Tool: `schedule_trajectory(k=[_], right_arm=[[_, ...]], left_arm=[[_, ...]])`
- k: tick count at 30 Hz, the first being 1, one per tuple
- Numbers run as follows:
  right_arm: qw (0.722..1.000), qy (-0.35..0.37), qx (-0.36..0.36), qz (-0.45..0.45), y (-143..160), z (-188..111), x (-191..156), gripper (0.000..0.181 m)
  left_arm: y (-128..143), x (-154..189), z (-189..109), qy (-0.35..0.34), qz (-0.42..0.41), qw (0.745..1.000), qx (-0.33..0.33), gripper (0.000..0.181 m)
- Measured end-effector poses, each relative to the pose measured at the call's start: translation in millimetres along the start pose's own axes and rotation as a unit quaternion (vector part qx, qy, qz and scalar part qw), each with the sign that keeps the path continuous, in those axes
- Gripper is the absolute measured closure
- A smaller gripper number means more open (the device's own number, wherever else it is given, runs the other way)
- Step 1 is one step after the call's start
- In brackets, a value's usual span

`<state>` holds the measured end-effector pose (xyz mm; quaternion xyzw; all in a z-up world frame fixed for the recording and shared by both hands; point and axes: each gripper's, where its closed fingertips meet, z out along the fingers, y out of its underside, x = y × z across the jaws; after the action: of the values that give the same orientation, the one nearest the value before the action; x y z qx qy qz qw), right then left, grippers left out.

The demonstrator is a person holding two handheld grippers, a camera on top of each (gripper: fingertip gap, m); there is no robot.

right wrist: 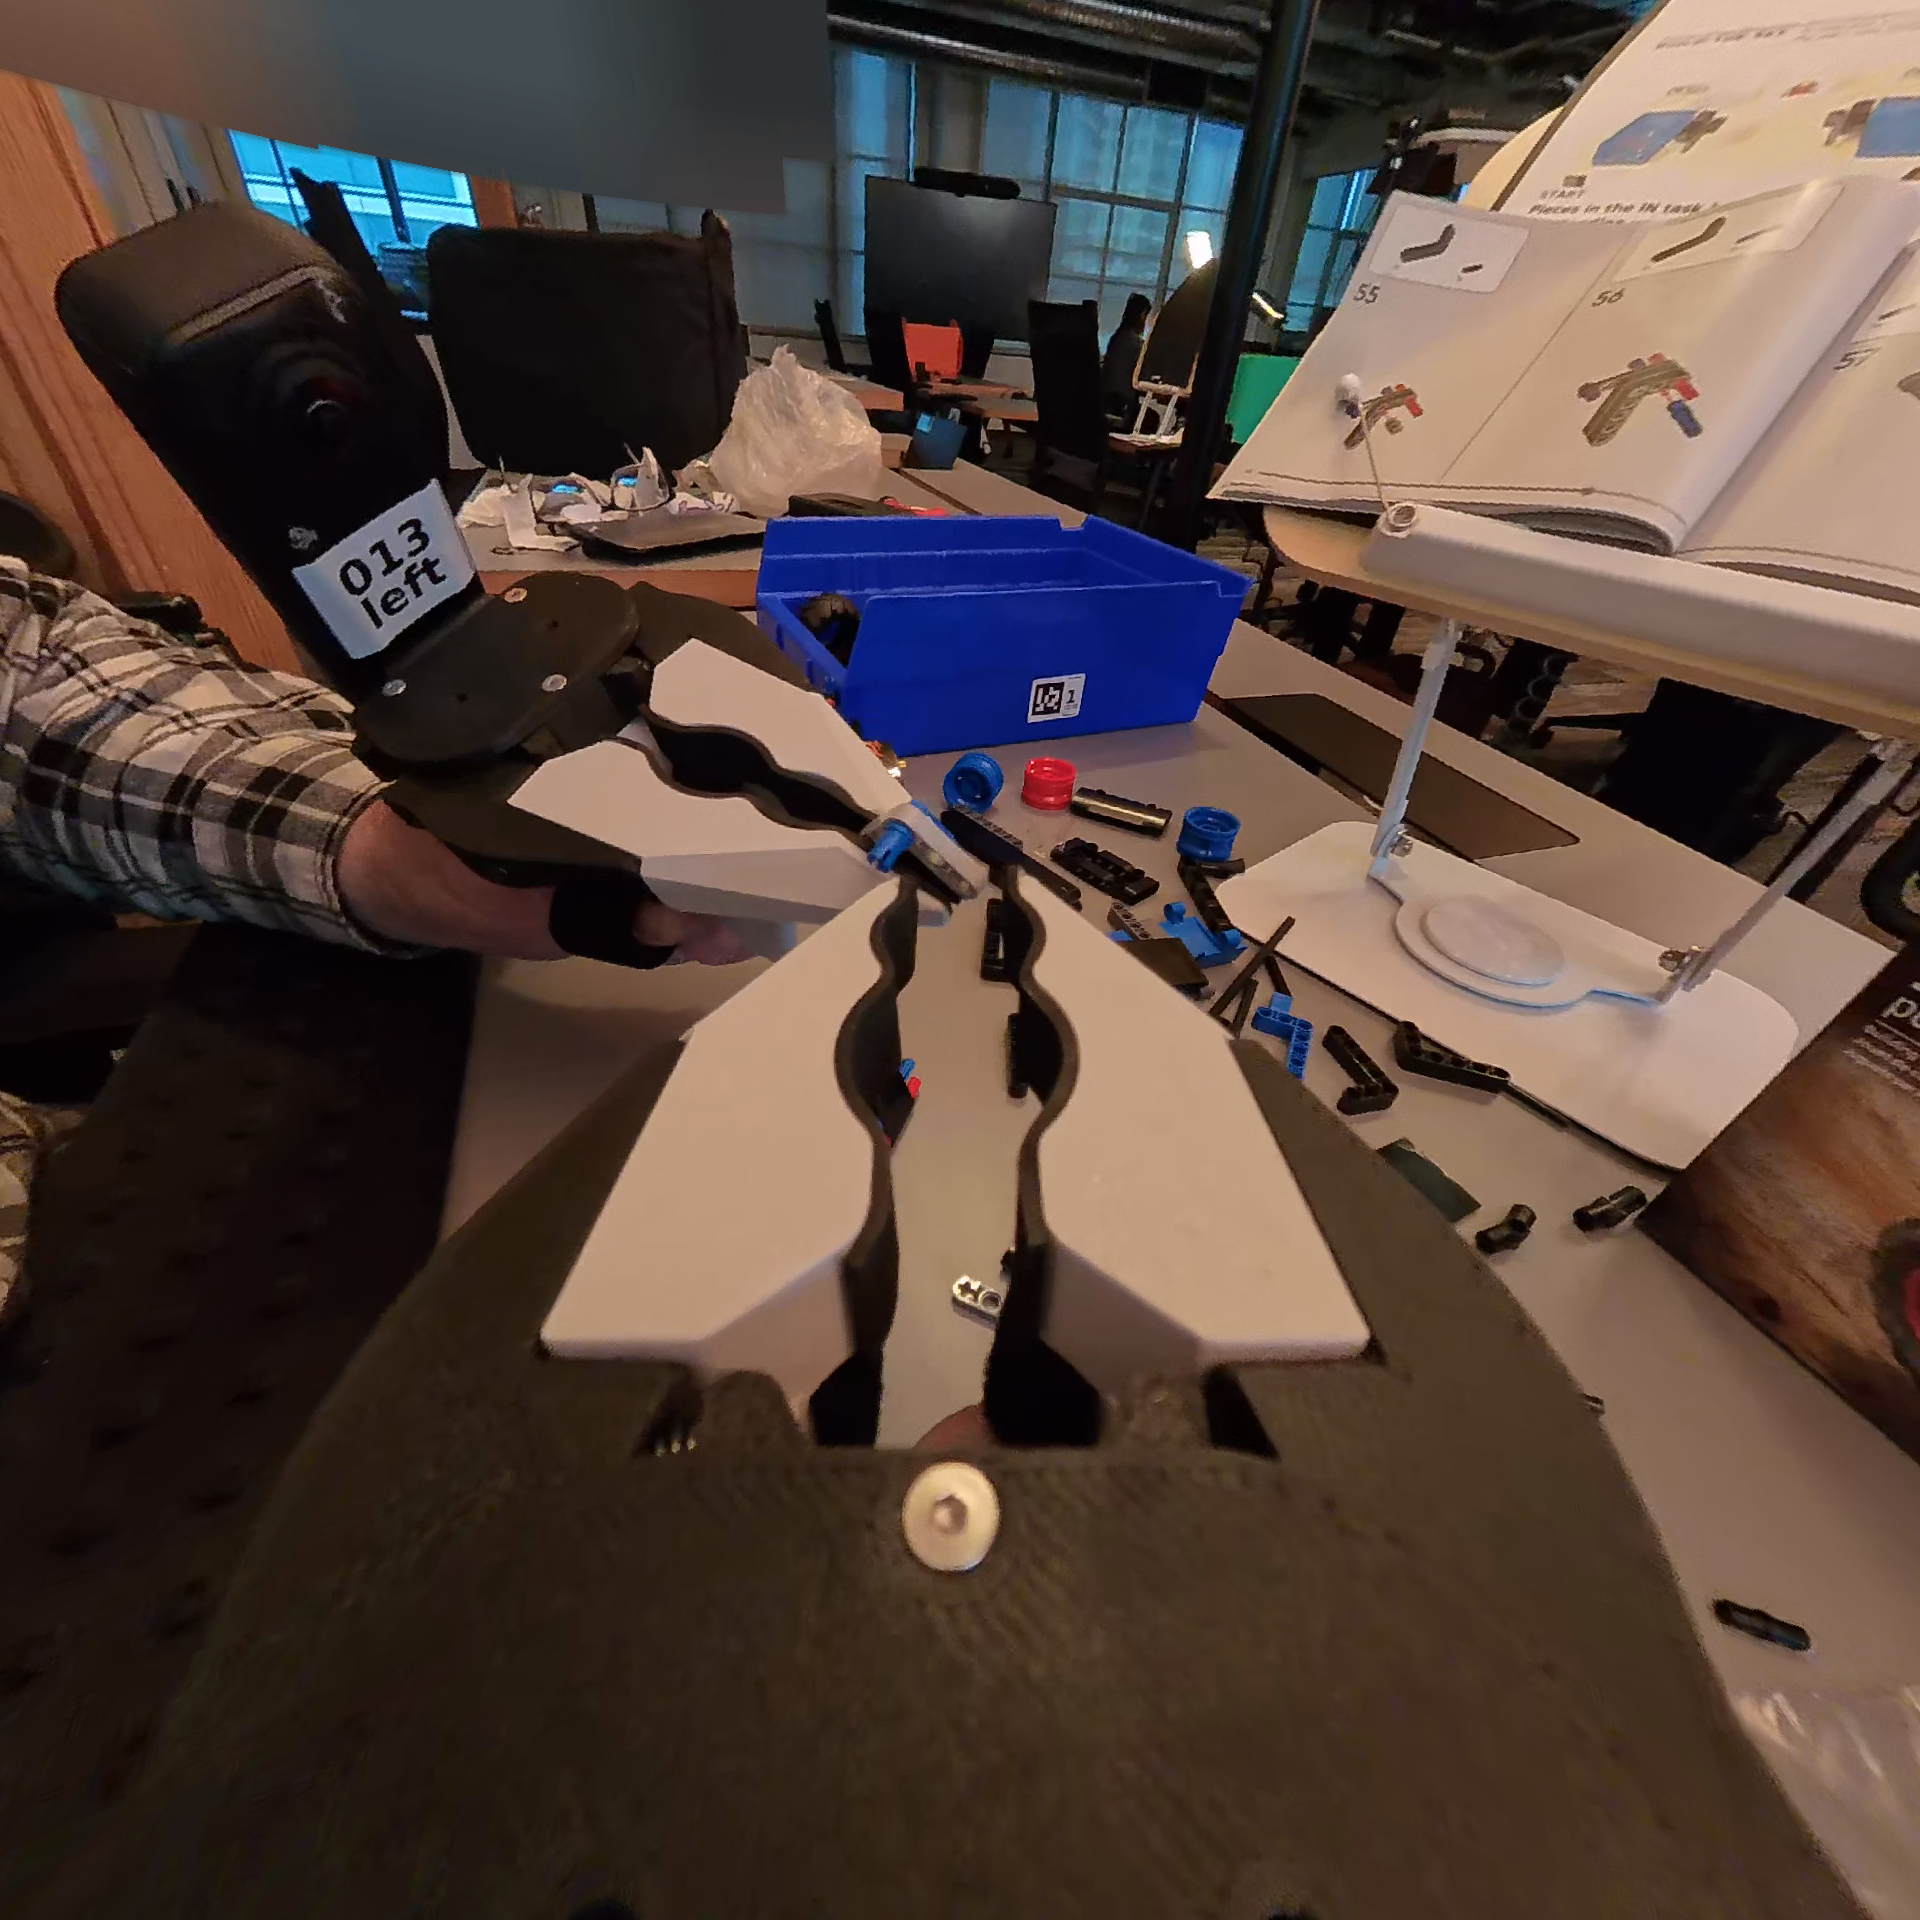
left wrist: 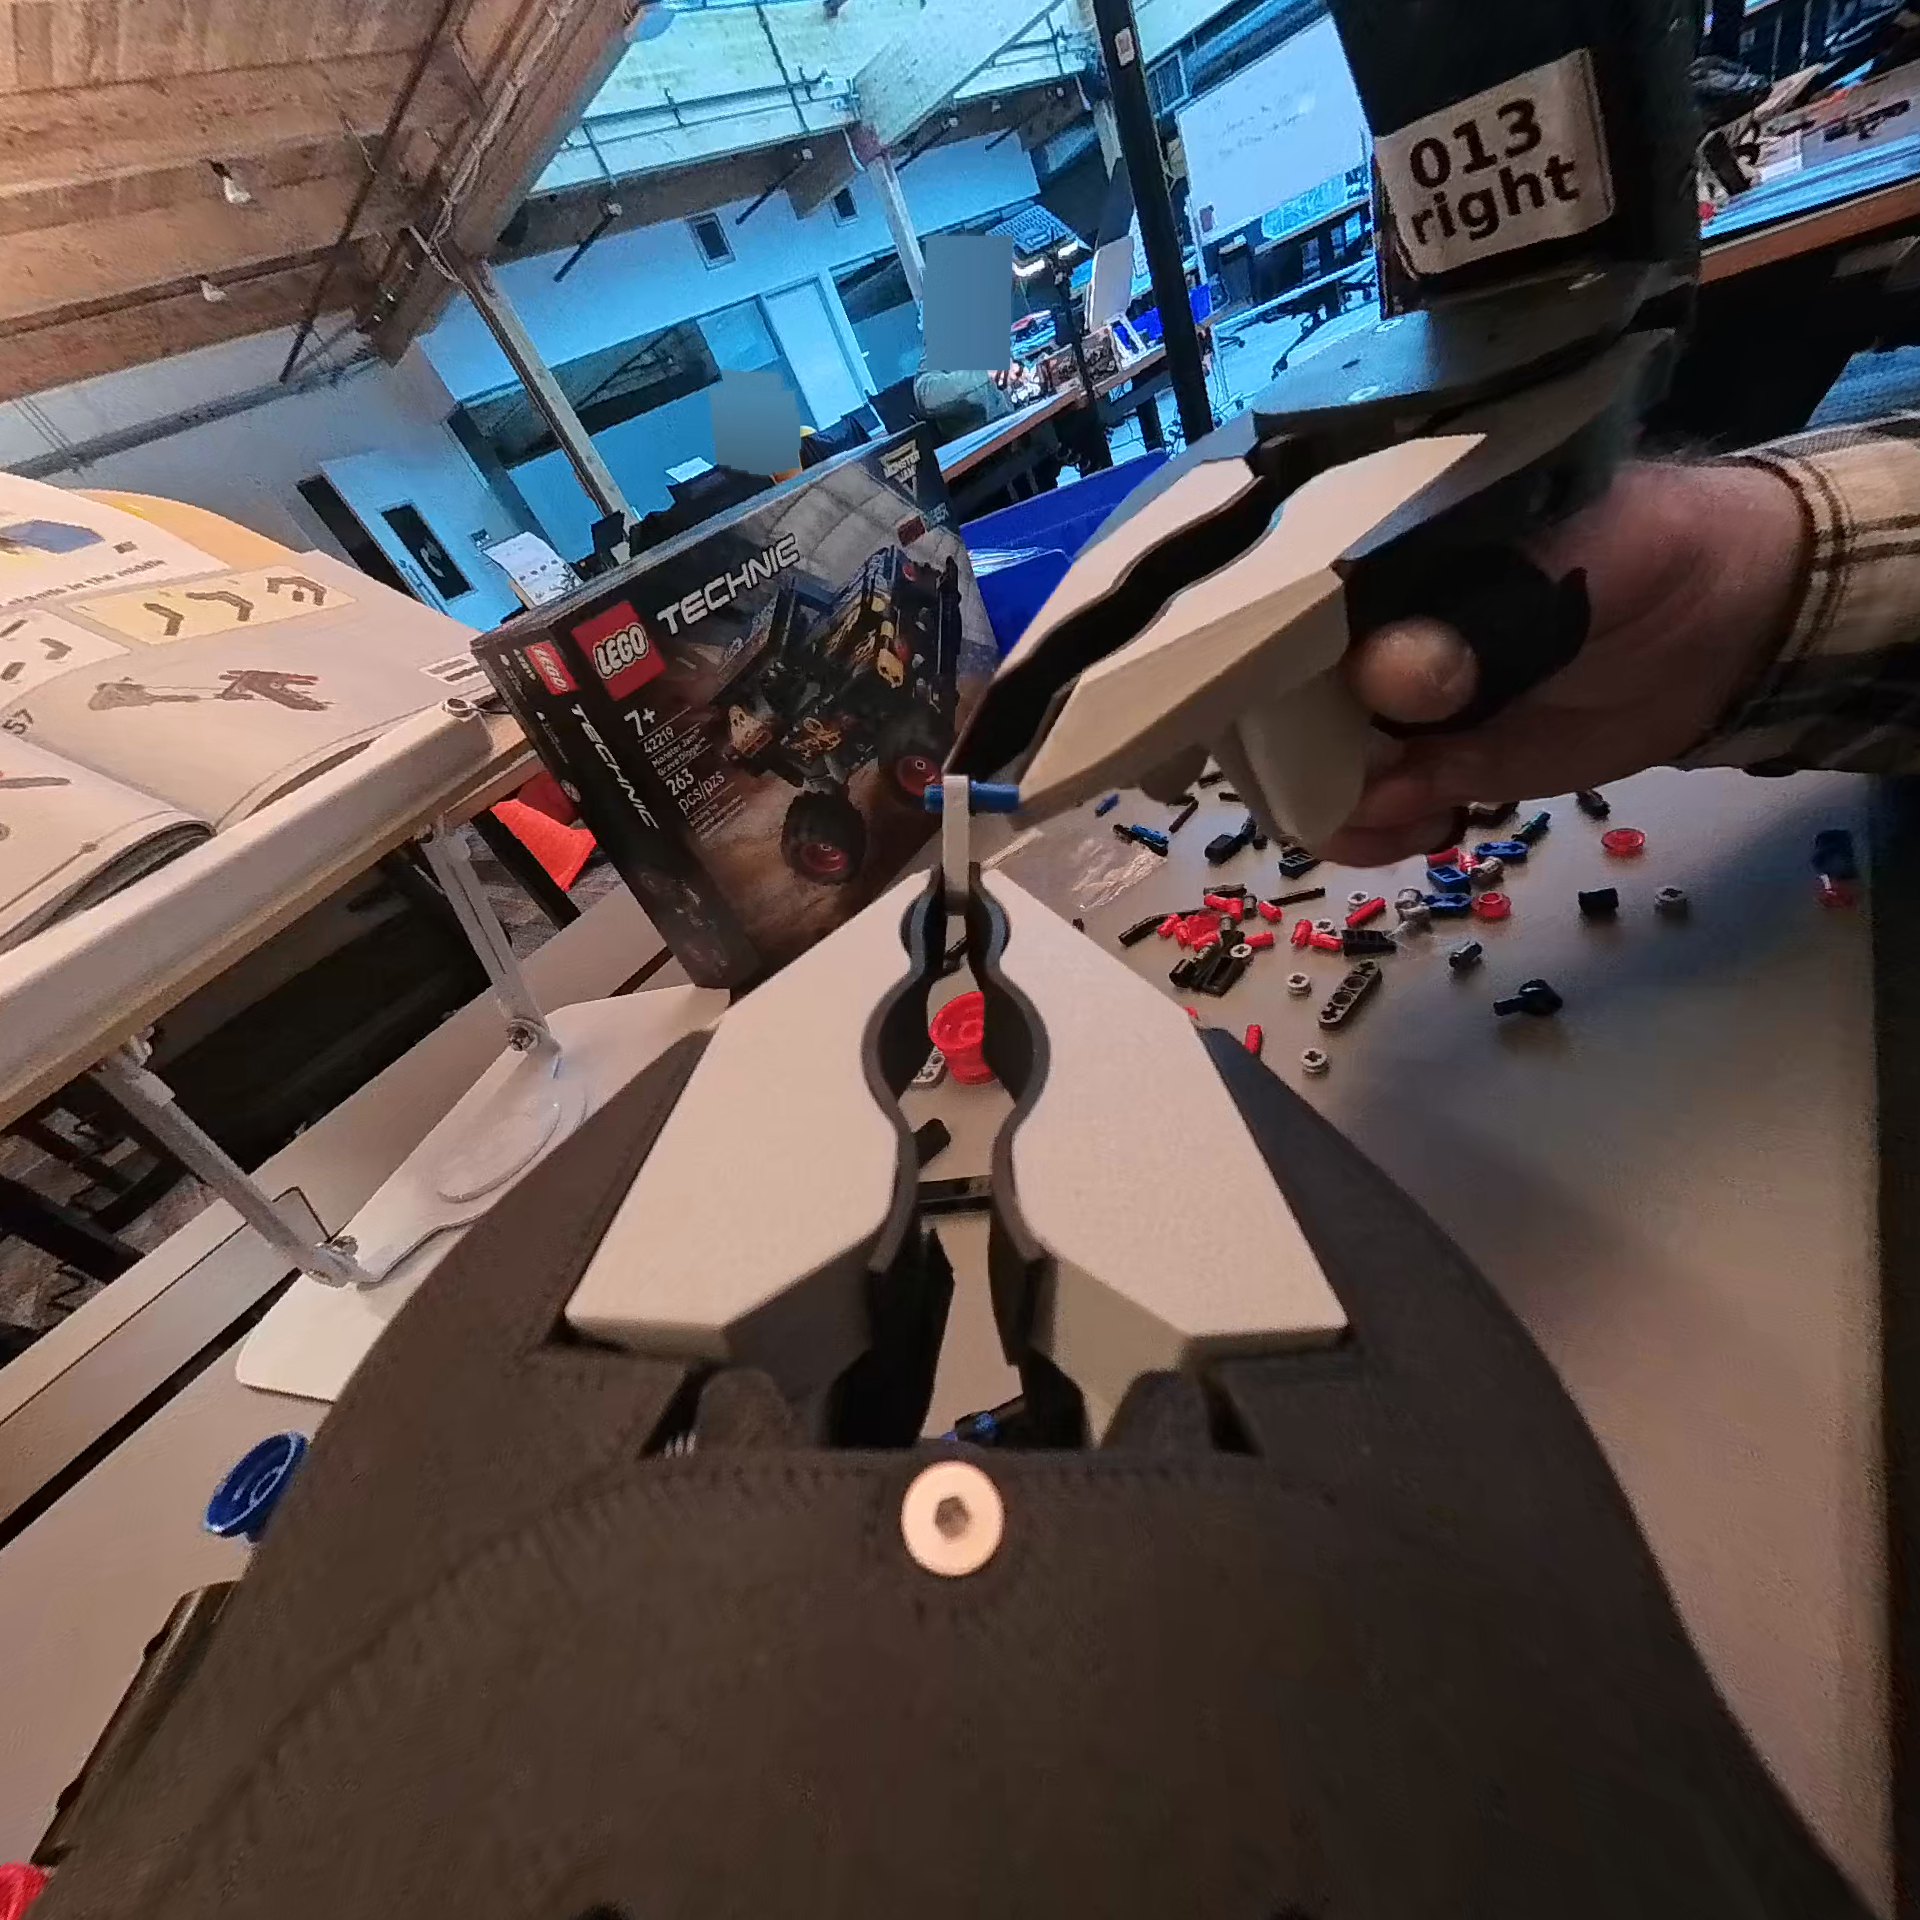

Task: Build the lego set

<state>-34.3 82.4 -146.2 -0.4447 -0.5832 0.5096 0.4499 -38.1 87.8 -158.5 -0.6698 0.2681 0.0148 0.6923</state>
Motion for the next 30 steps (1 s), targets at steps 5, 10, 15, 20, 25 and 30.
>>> schedule_trajectory(k=[5,10,15,20,25,30], right_arm=[[1.0,-0.009,-0.015,0.0,5.8,3.7,-4.1,0.169],[1.0,-0.006,-0.023,0.004,9.0,5.1,-2.8,0.171],[1.0,-0.006,-0.026,0.013,10.2,6.3,-2.5,0.169],[1.0,-0.006,-0.021,0.018,8.3,5.5,-1.3,0.168],[1.0,-0.005,-0.016,0.026,6.5,4.4,0.8,0.166],[0.999,-0.002,-0.012,0.033,5.1,3.1,3.5,0.165]], left_arm=[[0.0,1.2,0.4,0.002,0.002,1.0,0.0,0.181],[-0.1,1.8,0.9,0.001,0.008,1.0,-0.001,0.181],[0.9,1.3,1.3,0.001,0.004,1.0,-0.002,0.181],[-1.6,1.1,2.0,0.002,-0.009,1.0,0.004,0.181],[-3.6,1.2,3.4,0.004,-0.022,1.0,0.008,0.181],[-5.3,-1.1,4.6,0.004,-0.044,0.999,0.015,0.181]])
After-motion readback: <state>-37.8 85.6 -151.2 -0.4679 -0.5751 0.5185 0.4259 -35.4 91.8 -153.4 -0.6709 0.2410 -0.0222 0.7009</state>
